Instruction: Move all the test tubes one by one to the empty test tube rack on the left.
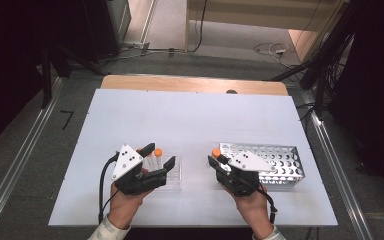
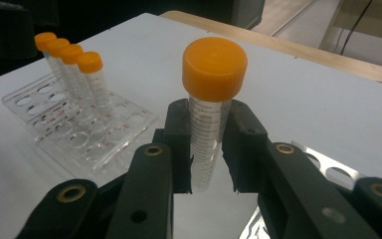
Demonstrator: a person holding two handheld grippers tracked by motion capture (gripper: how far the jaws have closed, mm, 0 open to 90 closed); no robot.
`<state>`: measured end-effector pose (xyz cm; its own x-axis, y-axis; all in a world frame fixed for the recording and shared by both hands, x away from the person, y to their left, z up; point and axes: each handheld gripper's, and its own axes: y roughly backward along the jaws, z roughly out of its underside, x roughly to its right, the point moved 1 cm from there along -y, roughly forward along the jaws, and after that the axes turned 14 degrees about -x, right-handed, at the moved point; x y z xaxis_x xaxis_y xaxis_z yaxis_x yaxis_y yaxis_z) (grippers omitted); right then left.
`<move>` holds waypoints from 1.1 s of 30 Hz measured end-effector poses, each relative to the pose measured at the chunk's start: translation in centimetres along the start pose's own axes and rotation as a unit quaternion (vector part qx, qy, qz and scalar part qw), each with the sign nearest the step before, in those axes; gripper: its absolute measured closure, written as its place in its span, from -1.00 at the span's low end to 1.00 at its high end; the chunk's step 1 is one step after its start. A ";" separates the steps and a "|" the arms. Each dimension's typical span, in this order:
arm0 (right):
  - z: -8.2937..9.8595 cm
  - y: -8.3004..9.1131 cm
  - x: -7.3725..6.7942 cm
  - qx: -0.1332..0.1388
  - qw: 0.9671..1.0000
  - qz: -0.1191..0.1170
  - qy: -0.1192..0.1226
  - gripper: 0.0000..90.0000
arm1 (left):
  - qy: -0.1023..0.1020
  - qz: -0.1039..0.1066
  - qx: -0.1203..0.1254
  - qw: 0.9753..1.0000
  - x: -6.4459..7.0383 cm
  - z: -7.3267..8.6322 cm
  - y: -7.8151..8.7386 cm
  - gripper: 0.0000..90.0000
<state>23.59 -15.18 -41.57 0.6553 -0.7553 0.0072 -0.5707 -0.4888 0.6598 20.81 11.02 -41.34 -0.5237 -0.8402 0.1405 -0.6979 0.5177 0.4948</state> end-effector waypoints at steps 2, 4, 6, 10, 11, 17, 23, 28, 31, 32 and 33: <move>0.1 -0.1 -0.3 -0.004 1.000 -0.004 0.005 0.60 | -0.004 0.003 0.000 1.000 0.2 0.0 0.0 -0.41; 0.2 -0.3 -0.5 -0.007 1.000 -0.006 0.009 0.60 | -0.006 0.006 0.001 1.000 0.4 -0.1 0.1 -0.40; 0.3 -0.4 -0.8 -0.011 1.000 -0.009 0.013 0.60 | -0.010 0.011 0.002 1.000 0.7 -0.1 0.1 -0.38; 0.4 -0.7 -1.4 -0.017 1.000 -0.014 0.020 0.60 | -0.017 0.023 0.000 1.000 1.4 -0.2 -0.1 -0.34; 0.4 -0.7 -1.5 -0.019 0.999 -0.015 0.022 0.60 | -0.021 0.027 -0.002 0.999 1.6 -0.3 -0.1 -0.33; 0.6 -1.2 -2.1 -0.027 0.999 -0.021 0.031 0.60 | -0.039 0.056 -0.012 0.998 3.0 -0.2 -0.8 -0.23; 0.7 -1.4 -2.5 -0.037 0.998 -0.028 0.038 0.60 | -0.055 0.079 -0.016 0.995 4.0 -0.2 -1.6 0.03; 0.8 -1.6 -2.9 -0.046 0.997 -0.033 0.050 0.60 | -0.062 0.086 -0.020 0.994 4.6 -0.3 -2.4 0.13; 0.8 -1.6 -3.2 -0.048 0.997 -0.036 0.051 0.60 | -0.064 0.091 -0.023 0.993 4.8 -0.3 -2.8 0.18; 0.8 -1.6 -3.2 -0.046 0.997 -0.037 0.054 0.60 | -0.067 0.093 -0.023 0.993 4.9 -0.3 -2.9 0.22; 0.8 -1.6 -3.3 -0.046 0.997 -0.038 0.054 0.60 | -0.069 0.092 -0.025 0.993 4.9 -0.3 -3.0 0.25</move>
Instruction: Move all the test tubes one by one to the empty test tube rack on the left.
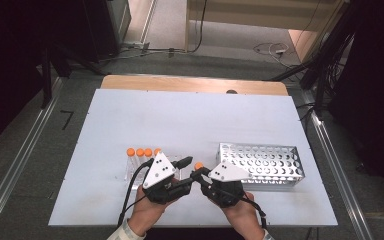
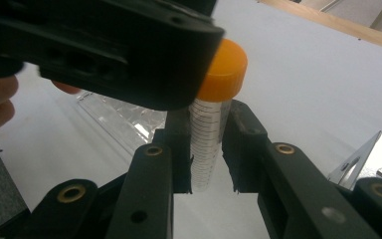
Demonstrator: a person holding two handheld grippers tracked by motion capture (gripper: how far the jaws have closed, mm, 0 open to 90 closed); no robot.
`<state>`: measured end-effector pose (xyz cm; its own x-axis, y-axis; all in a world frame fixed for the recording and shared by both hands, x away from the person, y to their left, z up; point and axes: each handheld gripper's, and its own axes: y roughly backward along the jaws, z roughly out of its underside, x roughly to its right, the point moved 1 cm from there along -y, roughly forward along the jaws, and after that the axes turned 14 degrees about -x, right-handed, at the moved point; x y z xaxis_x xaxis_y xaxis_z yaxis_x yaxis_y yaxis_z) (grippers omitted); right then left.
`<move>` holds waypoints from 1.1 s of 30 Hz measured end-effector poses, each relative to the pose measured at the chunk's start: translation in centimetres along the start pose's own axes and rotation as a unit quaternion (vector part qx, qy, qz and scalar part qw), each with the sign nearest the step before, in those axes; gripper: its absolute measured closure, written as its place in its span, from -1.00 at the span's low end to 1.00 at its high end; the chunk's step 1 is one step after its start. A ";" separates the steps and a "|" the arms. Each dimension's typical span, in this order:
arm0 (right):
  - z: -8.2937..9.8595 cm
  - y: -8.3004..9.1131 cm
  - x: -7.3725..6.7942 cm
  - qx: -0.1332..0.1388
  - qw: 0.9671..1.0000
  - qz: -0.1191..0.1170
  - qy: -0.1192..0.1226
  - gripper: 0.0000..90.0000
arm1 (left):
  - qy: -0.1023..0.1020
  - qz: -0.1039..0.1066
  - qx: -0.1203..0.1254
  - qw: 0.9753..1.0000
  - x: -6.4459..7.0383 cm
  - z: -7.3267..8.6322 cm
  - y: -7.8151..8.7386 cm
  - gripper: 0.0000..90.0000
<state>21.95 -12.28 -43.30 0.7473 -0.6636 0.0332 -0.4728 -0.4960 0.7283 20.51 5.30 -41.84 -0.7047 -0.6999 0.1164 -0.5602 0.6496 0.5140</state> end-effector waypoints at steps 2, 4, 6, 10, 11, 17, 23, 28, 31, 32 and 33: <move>0.0 0.0 -0.1 0.000 1.000 -0.001 0.000 0.60 | -0.001 0.004 -0.001 1.000 0.1 0.0 -0.2 0.31; 0.0 0.0 -0.1 0.000 1.000 -0.002 0.001 0.60 | -0.003 0.003 -0.002 1.000 0.2 0.0 -0.4 0.35; 0.0 0.0 -0.1 0.000 1.000 -0.003 0.002 0.60 | -0.007 0.001 -0.005 1.000 0.2 0.1 -0.5 0.38; 0.0 0.0 -0.2 0.002 1.000 -0.004 0.005 0.60 | -0.010 -0.004 -0.008 1.000 0.2 0.1 -0.7 0.45; 0.0 0.0 -0.2 0.001 1.000 -0.004 0.003 0.60 | -0.011 -0.005 -0.010 1.000 0.2 0.2 -0.7 0.48; 0.1 0.0 -0.2 0.000 1.000 -0.006 -0.001 0.60 | -0.014 -0.008 -0.009 1.000 0.2 0.2 -0.8 0.53; 0.2 0.0 0.0 0.001 1.000 -0.008 -0.003 0.49 | -0.016 -0.011 -0.010 1.000 0.2 0.3 -0.9 0.55; 0.2 0.0 0.6 -0.006 1.000 -0.022 -0.009 -0.15 | -0.006 -0.007 -0.010 1.000 0.0 0.3 -0.8 0.55; 0.3 0.1 0.9 -0.010 1.000 -0.025 -0.011 -0.40 | -0.004 -0.007 -0.009 1.000 0.0 0.3 -0.8 0.55; 0.4 0.1 0.9 -0.009 1.000 -0.024 -0.010 -0.45 | -0.003 -0.005 -0.010 1.000 -0.1 0.3 -0.8 0.55; 0.5 0.1 0.9 -0.007 1.000 -0.021 -0.008 -0.48 | -0.002 -0.006 -0.010 1.000 -0.2 0.2 -0.7 0.55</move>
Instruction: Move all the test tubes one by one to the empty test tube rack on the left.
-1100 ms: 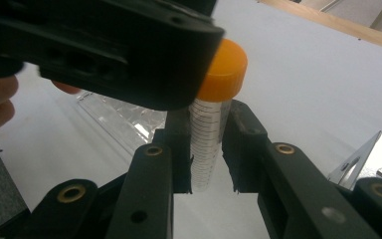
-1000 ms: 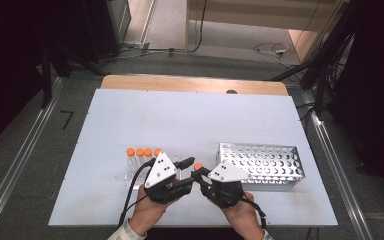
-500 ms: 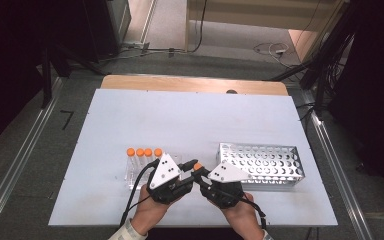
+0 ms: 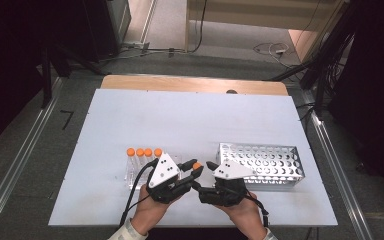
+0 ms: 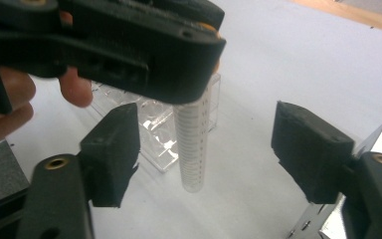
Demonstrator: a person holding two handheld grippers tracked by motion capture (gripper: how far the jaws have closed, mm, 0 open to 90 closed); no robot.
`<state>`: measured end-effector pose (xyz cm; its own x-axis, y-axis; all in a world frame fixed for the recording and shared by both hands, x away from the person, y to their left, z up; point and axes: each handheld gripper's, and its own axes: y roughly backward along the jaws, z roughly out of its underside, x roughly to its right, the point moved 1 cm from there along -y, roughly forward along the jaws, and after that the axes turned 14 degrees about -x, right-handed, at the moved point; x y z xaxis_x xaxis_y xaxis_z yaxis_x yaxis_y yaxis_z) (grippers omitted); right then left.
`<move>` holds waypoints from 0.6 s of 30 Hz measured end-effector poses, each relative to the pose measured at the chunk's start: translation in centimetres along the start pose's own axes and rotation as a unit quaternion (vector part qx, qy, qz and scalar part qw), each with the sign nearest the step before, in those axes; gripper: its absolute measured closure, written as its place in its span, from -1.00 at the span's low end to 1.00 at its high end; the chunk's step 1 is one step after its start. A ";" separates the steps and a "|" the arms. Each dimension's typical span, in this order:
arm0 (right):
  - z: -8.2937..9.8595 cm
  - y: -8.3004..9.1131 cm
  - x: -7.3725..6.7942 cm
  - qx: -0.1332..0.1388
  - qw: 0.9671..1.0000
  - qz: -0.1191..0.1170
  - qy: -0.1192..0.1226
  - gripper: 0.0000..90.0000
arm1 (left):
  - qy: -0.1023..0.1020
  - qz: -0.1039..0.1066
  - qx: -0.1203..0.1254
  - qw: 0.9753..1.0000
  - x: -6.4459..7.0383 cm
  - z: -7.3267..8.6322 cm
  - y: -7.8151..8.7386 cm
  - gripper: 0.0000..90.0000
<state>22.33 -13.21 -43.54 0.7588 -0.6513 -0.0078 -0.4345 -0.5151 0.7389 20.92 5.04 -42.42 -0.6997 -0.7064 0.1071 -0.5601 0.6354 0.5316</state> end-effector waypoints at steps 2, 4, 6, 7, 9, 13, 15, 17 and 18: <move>0.2 0.1 0.1 0.002 1.000 0.001 0.002 -0.56 | 0.007 0.000 0.003 1.000 -0.2 0.0 0.1 0.55; 0.4 0.2 0.2 0.003 1.000 0.003 0.002 -0.62 | 0.016 0.002 0.006 1.000 -0.5 -0.1 0.1 0.55; 0.7 0.3 0.4 0.006 1.000 0.003 -0.002 -0.63 | 0.021 0.004 0.009 1.000 -0.7 -0.2 0.2 0.55; 0.9 0.4 0.4 0.006 1.000 0.002 -0.004 -0.63 | 0.023 0.004 0.010 1.000 -0.8 -0.3 0.2 0.55; 1.1 0.5 0.5 0.007 1.000 0.005 -0.005 -0.63 | 0.028 0.005 0.014 0.999 -1.0 -0.4 0.3 0.55; 1.5 0.7 0.9 0.005 1.000 0.007 -0.008 -0.63 | 0.038 0.007 0.018 0.999 -1.4 -0.7 0.3 0.55; 1.8 0.7 0.9 0.003 1.000 0.008 -0.012 -0.63 | 0.040 0.007 0.019 0.999 -1.5 -0.7 0.3 0.55; 2.1 0.8 1.0 0.002 1.000 0.008 -0.013 -0.63 | 0.043 0.007 0.021 0.999 -1.6 -0.8 0.4 0.55; 2.2 0.9 1.1 0.001 1.000 0.009 -0.014 -0.63 | 0.044 0.007 0.021 0.999 -1.7 -0.8 0.4 0.55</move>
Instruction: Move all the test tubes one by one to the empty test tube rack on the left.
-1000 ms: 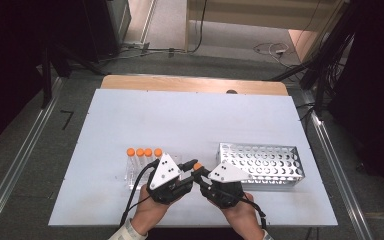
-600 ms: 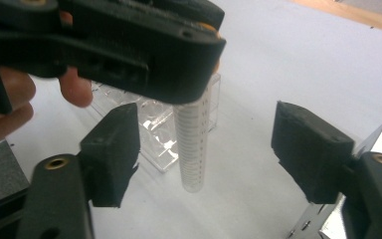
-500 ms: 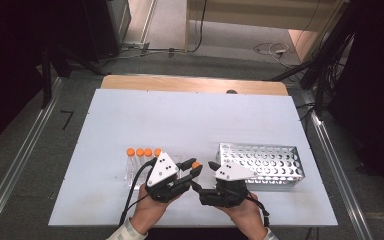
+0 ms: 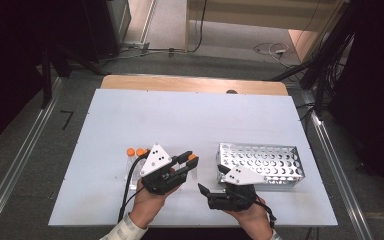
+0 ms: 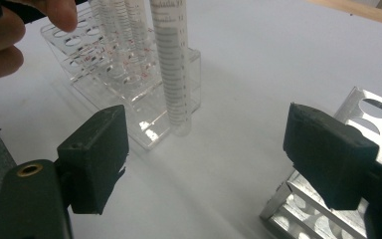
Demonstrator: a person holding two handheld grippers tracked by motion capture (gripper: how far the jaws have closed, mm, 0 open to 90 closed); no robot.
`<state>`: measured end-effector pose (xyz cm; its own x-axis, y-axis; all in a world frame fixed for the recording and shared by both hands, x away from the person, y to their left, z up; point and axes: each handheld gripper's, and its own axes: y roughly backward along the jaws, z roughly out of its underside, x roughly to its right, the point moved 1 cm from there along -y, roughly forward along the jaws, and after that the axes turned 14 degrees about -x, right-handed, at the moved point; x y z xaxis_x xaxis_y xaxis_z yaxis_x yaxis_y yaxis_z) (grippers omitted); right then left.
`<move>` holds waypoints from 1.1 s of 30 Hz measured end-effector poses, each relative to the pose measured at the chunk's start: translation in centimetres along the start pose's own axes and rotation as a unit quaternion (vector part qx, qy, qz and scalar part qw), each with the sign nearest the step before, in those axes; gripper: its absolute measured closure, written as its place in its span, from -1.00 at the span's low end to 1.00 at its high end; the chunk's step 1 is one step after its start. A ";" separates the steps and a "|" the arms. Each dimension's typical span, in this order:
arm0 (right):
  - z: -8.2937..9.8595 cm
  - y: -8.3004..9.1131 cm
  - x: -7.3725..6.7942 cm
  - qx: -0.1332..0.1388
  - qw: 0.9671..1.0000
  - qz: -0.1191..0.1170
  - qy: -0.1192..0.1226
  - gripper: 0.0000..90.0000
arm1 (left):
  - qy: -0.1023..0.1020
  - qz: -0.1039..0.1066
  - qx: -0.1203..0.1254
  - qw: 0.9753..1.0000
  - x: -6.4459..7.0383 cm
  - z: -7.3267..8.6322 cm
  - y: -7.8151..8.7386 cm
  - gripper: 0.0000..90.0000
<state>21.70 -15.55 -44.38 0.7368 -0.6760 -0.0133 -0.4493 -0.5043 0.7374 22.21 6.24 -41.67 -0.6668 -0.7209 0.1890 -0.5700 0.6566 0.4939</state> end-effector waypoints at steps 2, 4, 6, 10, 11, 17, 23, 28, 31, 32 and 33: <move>0.2 0.1 0.1 0.000 1.000 0.002 -0.001 -0.63 | 0.000 -0.001 0.003 1.000 -0.1 -0.2 0.2 0.55; 0.4 0.1 0.3 -0.001 1.000 0.003 -0.003 -0.63 | 0.002 -0.002 0.007 1.000 -0.2 -0.4 0.4 0.55; 0.5 0.1 0.5 -0.003 1.000 0.005 -0.008 -0.63 | 0.005 -0.003 0.010 1.000 -0.4 -0.5 0.6 0.55; 0.6 0.0 0.6 -0.007 1.000 0.007 -0.013 -0.62 | 0.011 -0.004 0.018 1.000 -0.8 -0.9 1.0 0.55; 0.6 0.0 0.6 -0.008 1.000 0.007 -0.014 -0.62 | 0.011 -0.005 0.020 1.000 -0.9 -1.0 1.1 0.55; 0.7 -0.2 0.6 -0.010 1.000 0.008 -0.013 -0.62 | 0.024 -0.013 0.036 0.999 -1.7 -1.3 1.9 0.55; 0.7 -0.3 0.6 -0.012 1.000 0.009 -0.013 -0.62 | 0.030 -0.028 0.042 0.998 -2.7 -1.4 2.8 0.55; 0.7 -0.2 0.7 -0.012 1.000 0.008 -0.014 -0.62 | 0.034 -0.051 0.044 0.997 -3.6 -1.3 3.5 0.55; 0.7 -0.3 0.6 -0.014 1.000 0.006 -0.015 -0.62 | 0.039 -0.066 0.045 0.996 -4.1 -1.1 3.7 0.55; 0.7 -0.4 0.6 -0.014 1.000 0.006 -0.015 -0.62 | 0.037 -0.075 0.045 0.996 -4.2 -1.1 3.8 0.55; 0.7 -0.4 0.6 -0.015 1.000 0.006 -0.015 -0.62 | 0.035 -0.083 0.044 0.995 -4.3 -1.0 3.8 0.55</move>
<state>21.95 -16.15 -45.15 0.7159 -0.6978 -0.0232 -0.4433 -0.4800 0.7570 23.40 11.58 -39.73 -0.5274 -0.8323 0.1707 -0.7115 0.5425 0.4467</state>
